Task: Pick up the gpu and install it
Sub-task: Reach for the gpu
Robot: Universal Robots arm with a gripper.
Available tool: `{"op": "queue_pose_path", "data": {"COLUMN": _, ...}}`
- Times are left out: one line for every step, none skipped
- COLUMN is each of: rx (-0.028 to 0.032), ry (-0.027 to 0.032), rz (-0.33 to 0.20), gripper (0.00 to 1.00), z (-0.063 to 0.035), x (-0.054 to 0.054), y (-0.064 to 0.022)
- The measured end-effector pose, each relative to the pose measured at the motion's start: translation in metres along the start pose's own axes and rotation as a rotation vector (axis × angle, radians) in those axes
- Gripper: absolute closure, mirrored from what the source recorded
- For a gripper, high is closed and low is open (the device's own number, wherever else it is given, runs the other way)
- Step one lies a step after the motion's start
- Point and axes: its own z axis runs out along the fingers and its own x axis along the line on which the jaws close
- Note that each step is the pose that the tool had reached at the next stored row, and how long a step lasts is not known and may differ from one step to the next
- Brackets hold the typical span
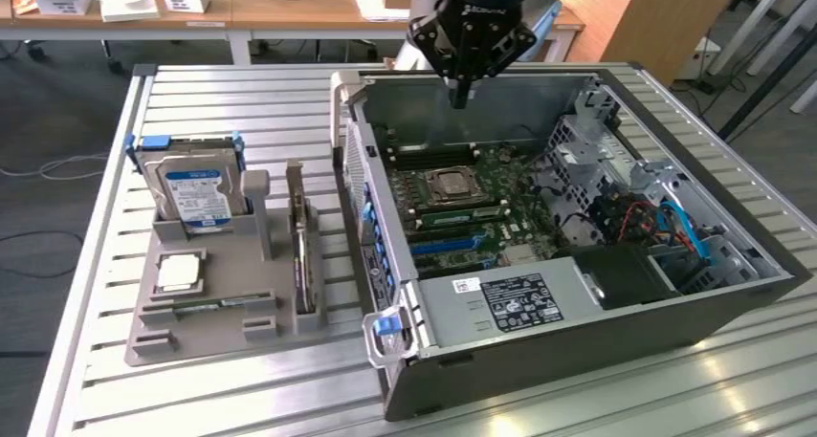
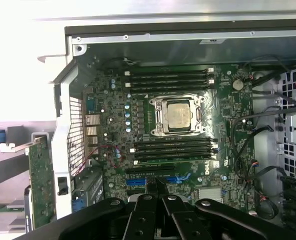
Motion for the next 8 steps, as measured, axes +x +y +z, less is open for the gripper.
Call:
{"op": "queue_pose_path", "data": {"rx": 0.0001, "ry": 0.0, "rz": 0.0, "gripper": 0.89, "z": 0.0, "x": 0.001, "y": -0.0001}}
{"op": "queue_pose_path", "data": {"rx": 0.0002, "ry": 0.0001, "rz": 0.0, "gripper": 0.89, "z": -0.0001, "x": 0.002, "y": -0.0002}}
{"op": "queue_pose_path", "data": {"rx": 0.0, "ry": 0.0, "rz": 0.0, "gripper": 0.89, "z": 0.0, "x": 0.004, "y": -0.0003}}
{"op": "queue_pose_path", "data": {"rx": 0.0, "ry": 0.0001, "rz": 0.0, "gripper": 0.89, "z": 0.0, "x": 0.005, "y": -0.0004}}
{"op": "queue_pose_path", "data": {"rx": 0.0001, "ry": 0.0001, "rz": 0.0, "gripper": 0.89, "z": -0.0001, "x": 0.007, "y": -0.0005}}
{"op": "queue_pose_path", "data": {"rx": 0.0, "ry": 0.0, "rz": 0.0, "gripper": 0.89, "z": -0.0001, "x": 0.009, "y": -0.0007}}
{"op": "queue_pose_path", "data": {"rx": 0.0001, "ry": 0.0, "rz": 0.0, "gripper": 0.89, "z": -0.0001, "x": 0.011, "y": -0.0008}}
{"op": "queue_pose_path", "data": {"rx": 0.0001, "ry": 0.0, "rz": 0.0, "gripper": 0.89, "z": -0.0001, "x": 0.013, "y": -0.001}}
